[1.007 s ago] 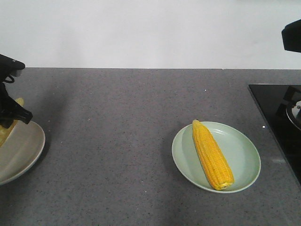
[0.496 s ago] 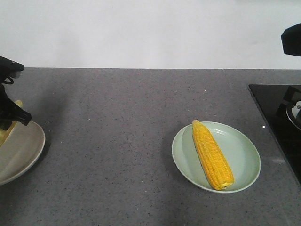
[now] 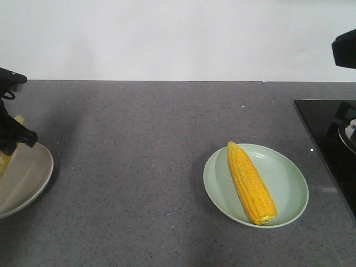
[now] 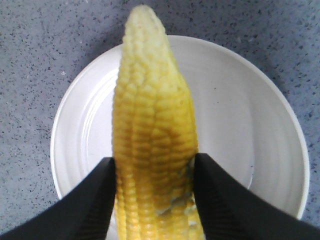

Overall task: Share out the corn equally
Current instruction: 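Open the left gripper and withdraw it from the white plate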

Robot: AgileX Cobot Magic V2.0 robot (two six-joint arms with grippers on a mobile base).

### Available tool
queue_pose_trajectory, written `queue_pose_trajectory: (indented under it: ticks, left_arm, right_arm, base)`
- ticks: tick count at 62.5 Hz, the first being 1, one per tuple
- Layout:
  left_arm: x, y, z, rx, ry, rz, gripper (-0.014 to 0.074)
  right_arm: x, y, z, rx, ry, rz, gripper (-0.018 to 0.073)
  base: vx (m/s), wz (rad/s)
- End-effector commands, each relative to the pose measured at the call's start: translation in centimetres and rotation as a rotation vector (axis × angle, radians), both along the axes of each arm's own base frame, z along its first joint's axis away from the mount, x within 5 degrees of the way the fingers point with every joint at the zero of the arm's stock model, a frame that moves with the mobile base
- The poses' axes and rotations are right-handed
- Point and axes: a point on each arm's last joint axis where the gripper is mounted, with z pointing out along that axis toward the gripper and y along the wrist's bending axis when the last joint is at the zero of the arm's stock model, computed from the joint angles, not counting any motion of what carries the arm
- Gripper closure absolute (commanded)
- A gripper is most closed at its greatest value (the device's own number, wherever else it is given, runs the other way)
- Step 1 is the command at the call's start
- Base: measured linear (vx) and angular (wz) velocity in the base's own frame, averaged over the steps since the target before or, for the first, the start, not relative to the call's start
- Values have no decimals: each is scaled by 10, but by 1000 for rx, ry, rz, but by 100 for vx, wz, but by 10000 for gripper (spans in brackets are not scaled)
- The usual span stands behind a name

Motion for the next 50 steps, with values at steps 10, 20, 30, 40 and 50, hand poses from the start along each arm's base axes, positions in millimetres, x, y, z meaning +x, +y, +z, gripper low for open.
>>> queue_pose_trajectory:
  ticks: [10, 20, 30, 40, 50]
  left_arm:
    - [-6, 2, 20, 1, -61, 15, 223]
    - [-6, 2, 20, -2, -61, 26, 223]
    - [-8, 2, 19, 0, -48, 28, 223]
    - [-8, 0, 19, -15, -40, 21, 238]
    - [-9, -8, 17, -109, -28, 16, 352]
  right_arm:
    - [-4, 1, 12, 45, -67, -3, 568]
    - [-4, 1, 12, 45, -65, -2, 568]
    - [-4, 1, 11, 43, -61, 0, 568]
    - [-3, 1, 13, 54, -80, -12, 567]
    - [-2, 0, 14, 64, -87, -24, 564]
  base:
    - [0, 0]
    - [0, 0]
    - [0, 0]
    - [0, 0]
    - [0, 0]
